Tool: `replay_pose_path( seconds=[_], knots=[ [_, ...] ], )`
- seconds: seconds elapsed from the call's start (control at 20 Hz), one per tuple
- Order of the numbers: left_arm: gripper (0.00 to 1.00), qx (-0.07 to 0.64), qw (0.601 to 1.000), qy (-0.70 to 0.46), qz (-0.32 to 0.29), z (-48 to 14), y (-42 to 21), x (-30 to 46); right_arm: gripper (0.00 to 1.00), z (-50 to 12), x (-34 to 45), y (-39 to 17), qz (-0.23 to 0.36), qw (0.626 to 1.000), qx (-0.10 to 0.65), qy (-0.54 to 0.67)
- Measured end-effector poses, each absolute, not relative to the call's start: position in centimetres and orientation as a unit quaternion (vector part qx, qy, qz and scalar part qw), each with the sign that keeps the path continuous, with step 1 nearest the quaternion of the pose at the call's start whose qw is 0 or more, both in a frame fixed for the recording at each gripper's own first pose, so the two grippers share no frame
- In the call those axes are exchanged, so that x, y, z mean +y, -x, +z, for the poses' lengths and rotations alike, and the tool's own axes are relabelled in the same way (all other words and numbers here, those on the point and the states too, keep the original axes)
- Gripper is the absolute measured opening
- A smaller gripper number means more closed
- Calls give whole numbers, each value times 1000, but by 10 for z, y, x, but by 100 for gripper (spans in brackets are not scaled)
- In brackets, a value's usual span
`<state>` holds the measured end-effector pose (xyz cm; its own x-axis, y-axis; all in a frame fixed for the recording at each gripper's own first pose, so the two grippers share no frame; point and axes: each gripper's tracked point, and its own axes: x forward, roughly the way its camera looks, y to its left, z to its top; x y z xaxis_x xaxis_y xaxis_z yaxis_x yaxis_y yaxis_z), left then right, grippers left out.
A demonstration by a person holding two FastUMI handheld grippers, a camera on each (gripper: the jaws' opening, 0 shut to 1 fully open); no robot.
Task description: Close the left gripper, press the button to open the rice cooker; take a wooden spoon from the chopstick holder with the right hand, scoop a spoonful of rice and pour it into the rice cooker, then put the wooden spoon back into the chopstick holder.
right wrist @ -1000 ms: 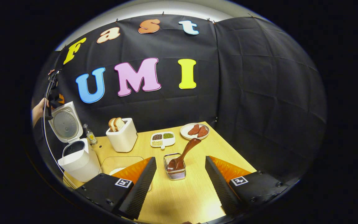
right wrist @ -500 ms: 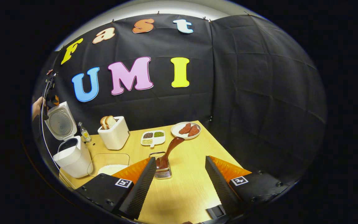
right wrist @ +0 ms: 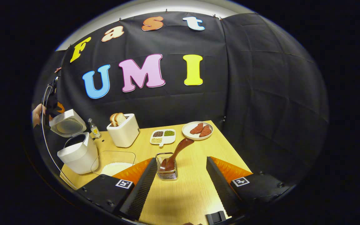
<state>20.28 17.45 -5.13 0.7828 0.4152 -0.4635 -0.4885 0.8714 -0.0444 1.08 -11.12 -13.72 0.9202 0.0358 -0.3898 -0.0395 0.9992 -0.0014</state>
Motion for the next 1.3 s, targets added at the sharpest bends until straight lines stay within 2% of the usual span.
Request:
replay_pose_path(
  seconds=[0.35, 0.75, 1.3],
  knots=[
    [99, 252, 930, 76, 256, -112, -178, 152, 99, -153, -100, -18, 63, 973, 221, 17],
    [99, 278, 920, 78, 265, -176, -170, 144, 99, -170, -100, -28, 86, 966, 241, 30],
    [100, 250, 933, 59, 252, -186, -170, 146, 99, -190, -86, -48, 137, 957, 256, 25]
  ],
)
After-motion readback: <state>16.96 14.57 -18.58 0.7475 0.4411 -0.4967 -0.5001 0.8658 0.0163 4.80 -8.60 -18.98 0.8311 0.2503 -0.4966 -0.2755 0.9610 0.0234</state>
